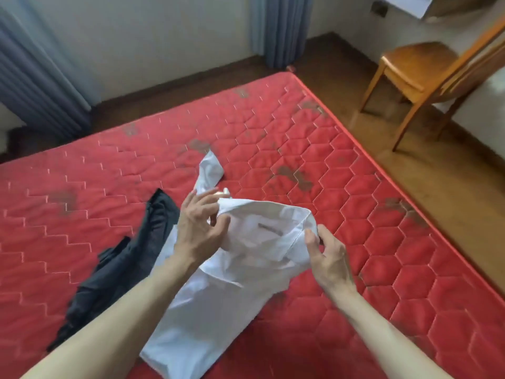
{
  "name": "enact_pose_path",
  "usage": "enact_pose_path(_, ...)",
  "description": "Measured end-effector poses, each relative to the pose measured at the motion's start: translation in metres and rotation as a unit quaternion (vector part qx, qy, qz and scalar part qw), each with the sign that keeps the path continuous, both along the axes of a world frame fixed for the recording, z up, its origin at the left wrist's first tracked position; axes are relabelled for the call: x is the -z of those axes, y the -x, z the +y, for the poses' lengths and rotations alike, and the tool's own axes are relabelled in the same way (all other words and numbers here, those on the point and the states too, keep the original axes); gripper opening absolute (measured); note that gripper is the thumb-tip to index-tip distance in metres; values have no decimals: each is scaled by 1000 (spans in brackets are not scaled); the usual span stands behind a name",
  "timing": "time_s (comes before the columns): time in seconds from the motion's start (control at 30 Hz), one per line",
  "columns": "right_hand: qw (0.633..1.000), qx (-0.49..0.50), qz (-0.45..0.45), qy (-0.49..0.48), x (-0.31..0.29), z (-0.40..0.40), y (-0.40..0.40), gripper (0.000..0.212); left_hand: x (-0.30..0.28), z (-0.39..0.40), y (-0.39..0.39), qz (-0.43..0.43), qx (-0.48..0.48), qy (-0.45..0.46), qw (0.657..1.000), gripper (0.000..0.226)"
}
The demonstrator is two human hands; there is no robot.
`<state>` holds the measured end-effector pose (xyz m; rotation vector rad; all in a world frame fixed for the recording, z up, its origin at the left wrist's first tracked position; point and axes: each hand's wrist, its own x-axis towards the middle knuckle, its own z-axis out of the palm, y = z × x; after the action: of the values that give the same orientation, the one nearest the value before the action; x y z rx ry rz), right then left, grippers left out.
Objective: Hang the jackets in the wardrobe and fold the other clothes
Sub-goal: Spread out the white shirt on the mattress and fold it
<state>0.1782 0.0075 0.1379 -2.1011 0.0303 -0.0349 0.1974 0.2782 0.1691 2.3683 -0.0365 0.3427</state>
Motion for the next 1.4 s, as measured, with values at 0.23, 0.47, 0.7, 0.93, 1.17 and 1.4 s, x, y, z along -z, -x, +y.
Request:
enact_pose_path(0.23,985,-118,-126,0,-209,-35,4,43,-194,-10,62,40,-16,148,988,32)
enact_pose_path(0.47,942,-293,-143,84,-360,-62,20,33,-317,-32,136,67,29,154,985,46)
enact_pose_path(0.7,878,-364,-256,177,-412,-120,7,47,-348,-72,173,208,61,101,971,49)
enact_pose_path(0.93,847,-366,-313,226,-452,-173,-32,31,-388,-116,173,180,-26,118,976,24)
enact_pose_path(1.17,849,-420,-260,187,-500,-223,-68,55,-424,-127,168,17,-113,124,986,48)
enact_pose_path(1.4,851,-333,-243,326,-453,-229,-96,21,-421,-130,162,-76,-177,123,974,35)
